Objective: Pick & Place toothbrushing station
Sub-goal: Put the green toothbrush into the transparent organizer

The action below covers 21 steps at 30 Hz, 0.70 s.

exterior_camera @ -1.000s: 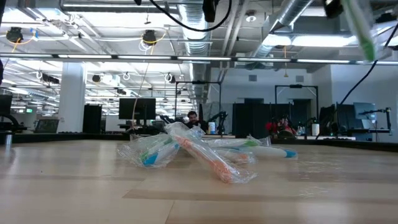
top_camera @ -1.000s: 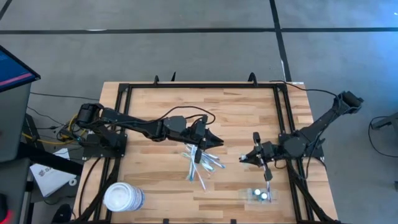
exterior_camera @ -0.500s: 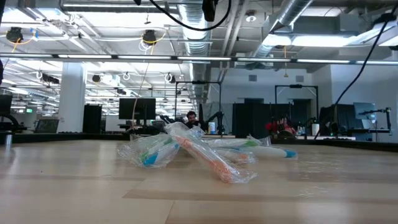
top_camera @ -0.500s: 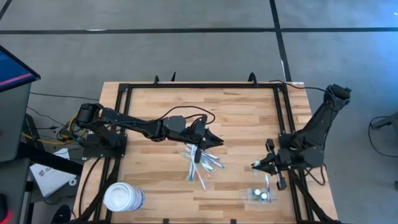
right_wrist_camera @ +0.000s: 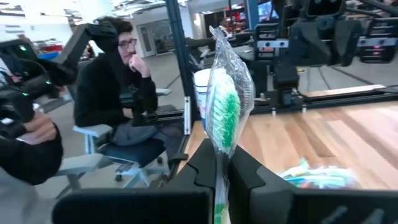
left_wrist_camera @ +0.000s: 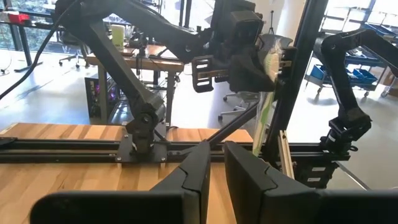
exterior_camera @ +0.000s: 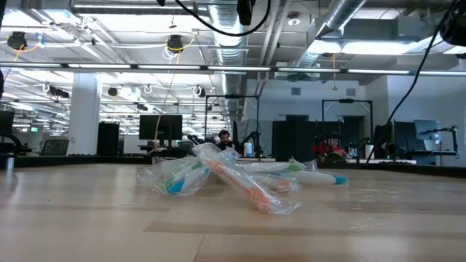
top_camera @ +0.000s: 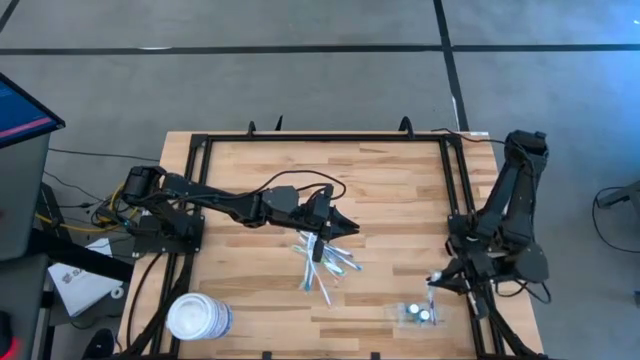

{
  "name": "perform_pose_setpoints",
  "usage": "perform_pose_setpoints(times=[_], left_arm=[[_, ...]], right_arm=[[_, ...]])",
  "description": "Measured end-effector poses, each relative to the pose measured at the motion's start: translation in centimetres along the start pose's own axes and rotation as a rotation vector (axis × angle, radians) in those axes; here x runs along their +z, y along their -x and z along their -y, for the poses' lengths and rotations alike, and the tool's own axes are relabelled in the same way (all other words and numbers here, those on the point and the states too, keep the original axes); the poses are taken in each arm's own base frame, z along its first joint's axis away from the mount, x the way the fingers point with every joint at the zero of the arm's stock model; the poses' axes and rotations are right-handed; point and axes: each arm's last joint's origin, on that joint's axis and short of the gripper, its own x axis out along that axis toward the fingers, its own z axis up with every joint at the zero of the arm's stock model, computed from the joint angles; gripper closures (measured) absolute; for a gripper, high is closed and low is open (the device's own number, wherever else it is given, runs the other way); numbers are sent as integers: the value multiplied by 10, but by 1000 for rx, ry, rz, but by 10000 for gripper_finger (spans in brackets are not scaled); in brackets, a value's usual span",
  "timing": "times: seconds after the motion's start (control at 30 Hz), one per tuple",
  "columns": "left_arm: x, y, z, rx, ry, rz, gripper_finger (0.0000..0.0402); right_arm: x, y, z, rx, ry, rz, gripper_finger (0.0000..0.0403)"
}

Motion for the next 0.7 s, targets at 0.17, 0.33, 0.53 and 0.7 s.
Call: perform_pose_setpoints(times=[0.17, 0.33, 0.53, 0.7], left_arm=[[0, 0, 0, 0, 0, -1, 361], [0, 0, 0, 0, 0, -2, 361], [0, 0, 0, 0, 0, -1, 361], [0, 0, 0, 0, 0, -2, 361]], right_arm=[[-6, 7, -7, 20, -5, -13, 401], [-17, 12, -14, 3, -10, -29, 401], [-26, 20, -20, -12, -31, -27, 400], [-32, 27, -19, -28, -29, -32, 401]])
